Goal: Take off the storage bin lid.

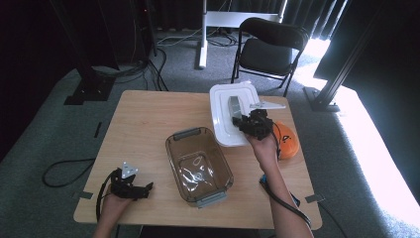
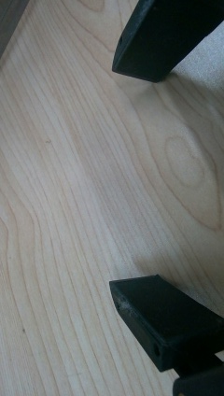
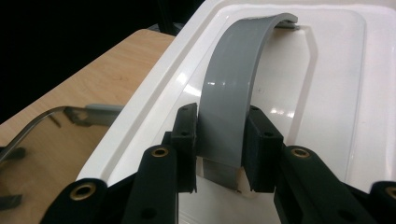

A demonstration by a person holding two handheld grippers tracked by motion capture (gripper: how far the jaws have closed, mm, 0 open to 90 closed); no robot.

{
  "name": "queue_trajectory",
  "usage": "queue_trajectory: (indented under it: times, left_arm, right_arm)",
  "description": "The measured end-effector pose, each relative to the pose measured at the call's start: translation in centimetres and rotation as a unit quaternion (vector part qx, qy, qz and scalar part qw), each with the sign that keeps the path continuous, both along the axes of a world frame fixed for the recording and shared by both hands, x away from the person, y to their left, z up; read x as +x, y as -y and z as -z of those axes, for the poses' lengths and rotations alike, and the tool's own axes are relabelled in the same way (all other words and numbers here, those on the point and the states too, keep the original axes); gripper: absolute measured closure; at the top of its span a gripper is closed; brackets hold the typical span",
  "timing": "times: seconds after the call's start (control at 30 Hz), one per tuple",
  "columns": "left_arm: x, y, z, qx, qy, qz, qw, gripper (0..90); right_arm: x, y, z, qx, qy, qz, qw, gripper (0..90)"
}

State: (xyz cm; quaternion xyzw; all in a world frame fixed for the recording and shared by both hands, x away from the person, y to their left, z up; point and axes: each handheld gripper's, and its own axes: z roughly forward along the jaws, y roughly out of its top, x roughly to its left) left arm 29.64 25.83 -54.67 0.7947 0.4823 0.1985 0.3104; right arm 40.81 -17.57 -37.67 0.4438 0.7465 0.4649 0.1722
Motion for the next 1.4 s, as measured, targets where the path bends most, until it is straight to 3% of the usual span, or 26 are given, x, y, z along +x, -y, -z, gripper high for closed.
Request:
queue_trajectory:
  times: [0.2, 0.33, 0.6, 1.0, 1.4]
  left_arm:
    - [0.0, 0.0, 0.0, 0.000, -0.001, 0.000, 1.0000, 0.9]
    - [0.0, 0.0, 0.0, 0.000, -0.001, 0.000, 1.0000, 0.8]
    - [0.0, 0.0, 0.0, 0.000, -0.001, 0.000, 1.0000, 0.9]
    - [0.0, 0.0, 0.0, -0.001, -0.001, 0.000, 1.0000, 0.8]
    - [0.0, 0.0, 0.0, 0.000, -0.001, 0.001, 1.0000, 0.9]
  right_arm:
    - [1.9, 0.3, 1.0, -0.014, -0.008, 0.017, 0.9997, 68.8]
    - [2.9, 0.4, 2.3, -0.010, -0.015, 0.025, 0.9995, 68.8]
    - [4.5, -0.1, 4.9, -0.026, -0.034, 0.032, 0.9986, 68.8]
    - [5.6, -1.1, 9.2, -0.022, -0.077, 0.023, 0.9965, 68.7]
    - [6.2, -2.0, 12.6, -0.033, -0.115, 0.014, 0.9927, 68.7]
